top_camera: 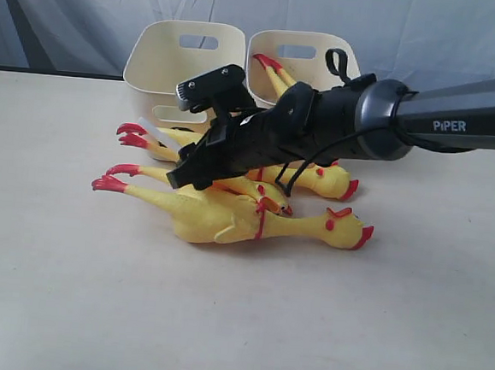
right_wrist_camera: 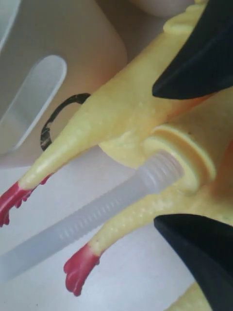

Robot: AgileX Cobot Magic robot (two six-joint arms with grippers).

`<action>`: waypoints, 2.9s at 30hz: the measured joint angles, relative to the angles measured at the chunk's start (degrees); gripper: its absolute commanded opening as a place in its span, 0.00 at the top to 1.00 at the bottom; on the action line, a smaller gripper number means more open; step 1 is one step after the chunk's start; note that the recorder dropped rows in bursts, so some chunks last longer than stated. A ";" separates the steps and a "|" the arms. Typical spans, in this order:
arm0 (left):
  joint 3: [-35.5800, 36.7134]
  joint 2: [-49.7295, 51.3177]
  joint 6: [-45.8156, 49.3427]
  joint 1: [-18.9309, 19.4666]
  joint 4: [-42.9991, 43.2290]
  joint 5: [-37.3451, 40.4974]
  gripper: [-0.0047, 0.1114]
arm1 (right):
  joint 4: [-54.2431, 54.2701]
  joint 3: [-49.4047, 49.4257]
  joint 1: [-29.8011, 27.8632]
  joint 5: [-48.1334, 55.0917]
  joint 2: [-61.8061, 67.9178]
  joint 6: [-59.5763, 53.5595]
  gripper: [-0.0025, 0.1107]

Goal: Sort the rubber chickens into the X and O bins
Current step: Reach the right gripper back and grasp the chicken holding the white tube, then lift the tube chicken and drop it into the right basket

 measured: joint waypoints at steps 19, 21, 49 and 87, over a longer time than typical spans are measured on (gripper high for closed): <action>0.00 0.00 0.00 0.00 0.00 0.00 0.93 | -0.47 0.00 0.97 -1.21 1.24 0.07 0.42; 0.00 0.00 0.00 0.00 0.00 0.00 0.93 | -0.69 0.00 0.97 -1.21 1.24 0.07 0.43; 0.00 0.00 0.00 0.00 0.00 0.00 0.93 | -0.89 0.00 0.97 0.79 0.33 0.07 0.99; 0.00 0.00 0.00 0.00 0.00 0.00 0.93 | -0.80 0.00 1.20 -17.84 -19.04 0.27 0.99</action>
